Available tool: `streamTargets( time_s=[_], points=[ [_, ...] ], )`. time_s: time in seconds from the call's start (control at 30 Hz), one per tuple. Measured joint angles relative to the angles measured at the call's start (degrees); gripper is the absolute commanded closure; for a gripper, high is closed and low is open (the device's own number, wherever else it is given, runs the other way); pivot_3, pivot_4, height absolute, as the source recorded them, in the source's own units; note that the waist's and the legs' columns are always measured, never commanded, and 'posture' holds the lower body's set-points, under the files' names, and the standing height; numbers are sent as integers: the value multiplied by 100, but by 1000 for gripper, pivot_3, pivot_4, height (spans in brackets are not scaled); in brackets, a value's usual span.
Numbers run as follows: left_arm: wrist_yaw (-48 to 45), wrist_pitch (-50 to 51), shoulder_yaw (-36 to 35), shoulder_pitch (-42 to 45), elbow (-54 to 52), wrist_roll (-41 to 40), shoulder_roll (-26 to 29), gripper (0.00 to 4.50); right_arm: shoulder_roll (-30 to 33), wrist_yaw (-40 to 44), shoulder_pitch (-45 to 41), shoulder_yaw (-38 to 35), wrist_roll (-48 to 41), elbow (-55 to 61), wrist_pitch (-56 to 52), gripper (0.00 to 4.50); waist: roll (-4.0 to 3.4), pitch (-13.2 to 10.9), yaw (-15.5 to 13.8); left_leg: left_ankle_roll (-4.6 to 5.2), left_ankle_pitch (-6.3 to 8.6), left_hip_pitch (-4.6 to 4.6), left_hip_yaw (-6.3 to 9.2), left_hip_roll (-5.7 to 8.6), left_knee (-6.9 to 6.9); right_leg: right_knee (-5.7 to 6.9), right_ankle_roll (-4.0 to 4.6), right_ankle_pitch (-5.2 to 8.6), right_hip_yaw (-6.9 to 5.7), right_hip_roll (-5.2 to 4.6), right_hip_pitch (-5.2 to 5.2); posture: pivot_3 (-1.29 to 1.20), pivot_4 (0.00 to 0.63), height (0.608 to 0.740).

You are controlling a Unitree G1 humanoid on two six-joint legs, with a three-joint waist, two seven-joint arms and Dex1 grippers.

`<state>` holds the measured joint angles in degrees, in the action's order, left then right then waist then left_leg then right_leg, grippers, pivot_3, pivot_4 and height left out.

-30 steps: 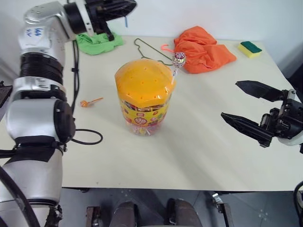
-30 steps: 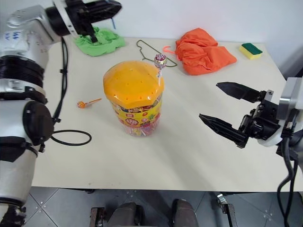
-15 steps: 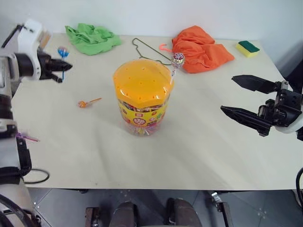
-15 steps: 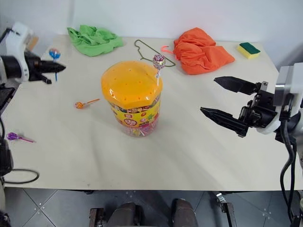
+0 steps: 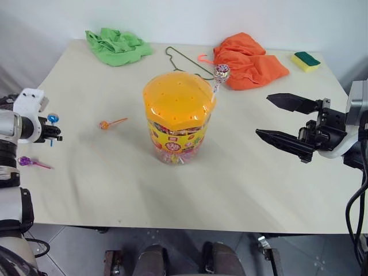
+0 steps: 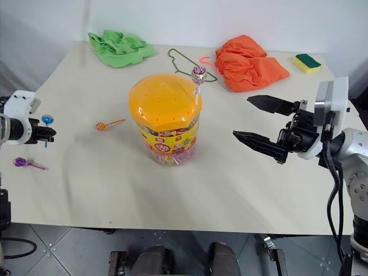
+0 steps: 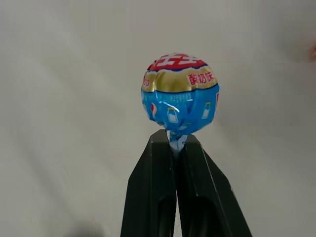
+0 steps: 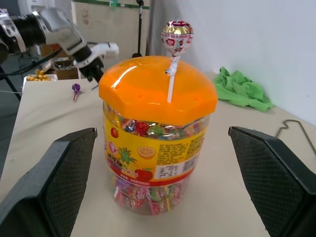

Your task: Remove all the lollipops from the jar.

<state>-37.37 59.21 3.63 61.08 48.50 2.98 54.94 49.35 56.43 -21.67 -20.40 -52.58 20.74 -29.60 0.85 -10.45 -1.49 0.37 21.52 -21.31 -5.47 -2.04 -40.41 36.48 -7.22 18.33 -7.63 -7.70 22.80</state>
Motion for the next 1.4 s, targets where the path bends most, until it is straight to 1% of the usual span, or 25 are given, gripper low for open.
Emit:
streamTargets(
  time_s=[0.03,0.1,0.13,0.27,0.37,0.43,0.53,0.57,0.63,0.67,0.7,0.77,0.83,0.9,0.97,1.03,1.17,1.27,1.33,1.4],
  points=[
    [138,-4,-1,106,236,48,-57,4480,0,2,0,1,12,0,0,0,1,0,1,0,0,0,0,0,-1,1,0,0,0,0,0,0,150,740],
    [332,-57,-1,268,673,120,-116,3979,-4,-6,2,4,52,2,0,0,2,1,18,0,0,0,-1,0,0,1,0,0,0,0,0,0,150,740],
    [335,-64,26,323,828,153,-120,3801,-11,-22,10,4,59,5,-1,0,2,1,25,0,0,0,-1,-1,1,1,0,0,-2,1,0,0,150,740],
    [98,-48,268,540,847,243,-116,2652,-24,-54,51,4,70,27,-22,0,2,0,28,0,0,0,-1,-1,1,0,0,0,-2,1,1,0,150,740],
    [-319,106,485,632,514,289,70,1735,-22,-58,59,1,68,71,-35,0,2,0,32,0,0,1,-2,-1,1,0,0,0,-1,1,1,0,150,740],
    [-744,304,680,651,57,289,313,1049,-6,-57,67,-9,67,78,-52,0,4,-1,34,0,0,0,-2,-1,1,0,0,0,-1,1,2,0,150,740],
    [-1113,461,751,823,-578,282,653,124,49,-53,67,-28,65,80,-67,0,5,-1,33,0,0,1,-2,-2,1,0,0,0,1,1,2,0,150,740],
    [-1207,447,716,855,-815,255,749,54,68,-56,58,-28,61,84,-86,0,4,-1,32,0,0,2,-2,-2,2,0,0,0,3,0,2,0,150,740],
    [-1577,261,447,694,-1503,-27,930,54,96,-105,16,-13,37,135,-192,0,4,-1,27,0,0,2,-2,-4,0,1,0,0,3,-1,2,0,150,740],
    [-1688,180,329,626,-1713,-146,938,54,103,-124,-34,0,31,142,-213,0,4,-1,15,0,0,1,0,-4,-3,2,0,0,3,-3,2,0,150,740],
    [-1860,-53,11,392,-2116,-408,934,54,98,-205,-174,39,4,165,-283,0,4,-1,19,0,0,1,0,-5,-8,4,0,0,5,-5,2,0,150,740],
    [-2009,-356,-352,92,-2548,-757,866,54,80,-317,-380,127,-69,230,-342,0,4,-1,24,0,0,0,3,-8,-16,6,0,0,3,-3,1,0,150,740],
    [-2156,-868,-938,-378,-2905,-1170,667,54,-69,-503,-653,286,-140,314,-458,0,4,-1,32,0,0,0,1,-10,-20,10,1,0,4,-2,1,0,150,740],
    [-2410,-1279,-1334,-796,-3224,-1623,432,54,-276,-682,-931,508,-226,368,-567,0,4,-1,47,-1,0,-2,1,-13,-24,14,2,1,2,1,2,0,150,740],
    [-2635,-1575,-1599,-1038,-3343,-1971,263,54,-460,-809,-1134,690,-275,373,-627,0,4,-1,55,-1,0,-2,1,-13,-24,13,2,1,2,1,2,0,150,740],
    [-3076,-2264,-2061,-1342,-3425,-2452,-49,54,-739,-889,-1388,964,-207,317,-648,0,4,-1,89,-1,0,-1,1,-13,-24,16,2,1,2,1,2,0,150,740],
    [-4025,-3003,-2337,-1682,-3405,-3114,-252,54,-980,-838,-1764,1717,250,38,-682,0,4,-1,136,0,0,-4,3,-11,-24,17,2,1,-2,0,2,0,150,740],
    [-4554,-3317,-2387,-1677,-3341,-3457,-324,54,-1553,-1009,-1955,1887,464,-339,-632,0,6,0,165,0,0,-3,2,-9,-23,18,2,1,-2,1,2,0,150,740],
    [-4821,-3416,-2388,-1691,-3298,-3662,-357,54,-1693,-1054,-1973,1954,618,-472,-565,0,5,0,168,0,0,-3,4,-10,-22,19,2,1,-3,1,2,0,150,740],
    [-4845,-3447,-2389,-1750,-3295,-3725,-359,54,-1712,-1052,-1967,1946,669,-506,-537,0,5,0,168,0,1,-3,5,-9,-22,19,2,1,-2,0,2,0,150,740]
  ],
)
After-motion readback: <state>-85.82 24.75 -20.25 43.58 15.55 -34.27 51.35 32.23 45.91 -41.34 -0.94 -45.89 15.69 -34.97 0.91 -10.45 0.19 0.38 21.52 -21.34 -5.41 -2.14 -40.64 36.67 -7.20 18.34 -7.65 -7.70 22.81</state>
